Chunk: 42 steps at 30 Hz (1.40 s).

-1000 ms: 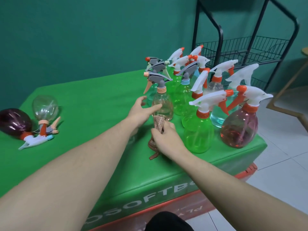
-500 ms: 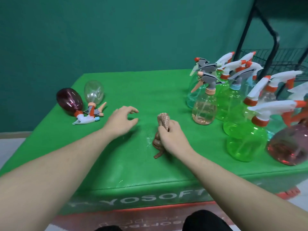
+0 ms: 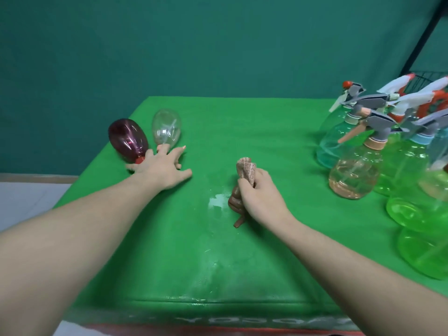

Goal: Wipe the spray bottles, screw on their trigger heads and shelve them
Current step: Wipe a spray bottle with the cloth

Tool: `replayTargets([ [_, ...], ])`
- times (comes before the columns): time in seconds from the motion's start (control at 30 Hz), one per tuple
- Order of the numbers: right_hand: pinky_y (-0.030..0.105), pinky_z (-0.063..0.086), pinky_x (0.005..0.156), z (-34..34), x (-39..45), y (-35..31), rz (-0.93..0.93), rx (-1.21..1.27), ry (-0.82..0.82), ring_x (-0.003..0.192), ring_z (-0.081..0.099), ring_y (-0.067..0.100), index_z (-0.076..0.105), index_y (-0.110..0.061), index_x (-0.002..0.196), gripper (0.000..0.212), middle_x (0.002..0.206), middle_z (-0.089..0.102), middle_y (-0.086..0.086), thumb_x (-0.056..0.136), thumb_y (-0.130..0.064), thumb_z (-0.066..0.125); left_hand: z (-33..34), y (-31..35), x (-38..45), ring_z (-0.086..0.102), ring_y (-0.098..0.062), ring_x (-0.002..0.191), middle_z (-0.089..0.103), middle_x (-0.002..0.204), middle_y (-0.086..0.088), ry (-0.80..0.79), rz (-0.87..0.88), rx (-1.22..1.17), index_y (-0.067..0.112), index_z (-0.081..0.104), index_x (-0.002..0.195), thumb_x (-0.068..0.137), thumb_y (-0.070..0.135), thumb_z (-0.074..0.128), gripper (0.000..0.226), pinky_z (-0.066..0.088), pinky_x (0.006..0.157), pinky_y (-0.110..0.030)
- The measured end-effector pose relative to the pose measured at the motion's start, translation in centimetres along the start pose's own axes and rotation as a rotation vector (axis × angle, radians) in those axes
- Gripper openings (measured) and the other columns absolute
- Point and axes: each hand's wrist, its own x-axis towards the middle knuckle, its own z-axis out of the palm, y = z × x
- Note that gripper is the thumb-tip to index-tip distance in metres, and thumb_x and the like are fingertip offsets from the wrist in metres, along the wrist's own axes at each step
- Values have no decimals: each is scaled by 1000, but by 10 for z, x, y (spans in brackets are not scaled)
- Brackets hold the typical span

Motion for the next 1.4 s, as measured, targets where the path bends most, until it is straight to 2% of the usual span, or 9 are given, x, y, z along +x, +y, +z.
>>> replayTargets([
  [0.13,40,50,95,6,5,2,-1,51,-3,82,56,15,47,-26,70,20,103,52,7,90,-25,45,4,5,14,37,-41,139,23,163,3,8,-15,-54,41,19,157,96,58,47,70,38,106,-73],
  [0.27,36,49,92,5,2,4,-5,28,26,83,56,14,46,-26,66,23,102,56,7,89,-23,44,8,11,6,42,-37,131,45,149,-2,88,-19,-77,42,26,155,103,42,46,56,38,107,-67],
  [0.4,28,42,92,1,-7,5,10,20,3,89,53,11,47,-24,71,25,110,53,5,95,-18,45,19,18,-15,43,-35,133,48,146,-1,129,27,-138,43,26,157,106,44,45,54,35,109,-68],
  [0.63,17,29,82,-11,-40,0,13,-3,-34,100,43,10,47,-27,77,25,118,49,3,100,-18,45,27,24,-65,55,-35,121,54,142,-3,1,211,-235,54,22,154,102,39,53,62,43,103,-71],
  [0.73,20,30,81,-15,-57,-4,27,-12,-48,100,45,13,47,-26,76,25,118,49,4,100,-19,45,21,33,-94,47,-32,135,58,139,5,29,198,-198,55,35,150,101,43,59,56,11,109,-87],
  [0.83,30,43,94,-18,-73,-6,40,1,-45,96,52,19,48,-25,73,26,116,55,11,98,-20,45,17,44,-125,30,-31,149,61,135,14,127,239,-35,51,49,143,102,50,55,42,-14,106,-83],
  [1.03,32,45,85,-32,-105,-1,86,30,-29,93,58,24,51,-19,73,25,105,61,12,97,-20,45,19,64,-162,40,-15,138,64,125,17,202,327,-46,45,66,121,101,61,47,32,-5,114,-78],
  [1.2,23,41,57,-50,-124,2,137,132,-3,69,55,19,53,-13,79,24,84,65,13,101,-20,45,20,96,-184,59,-7,108,67,107,20,293,366,-264,39,66,121,97,62,55,36,3,121,-70],
  [1.4,24,43,66,-65,-133,3,215,284,51,79,62,14,61,-20,81,31,82,66,-4,104,-33,46,23,133,-206,68,-9,98,65,97,21,252,359,-428,37,52,136,93,52,66,47,-3,126,-57],
])
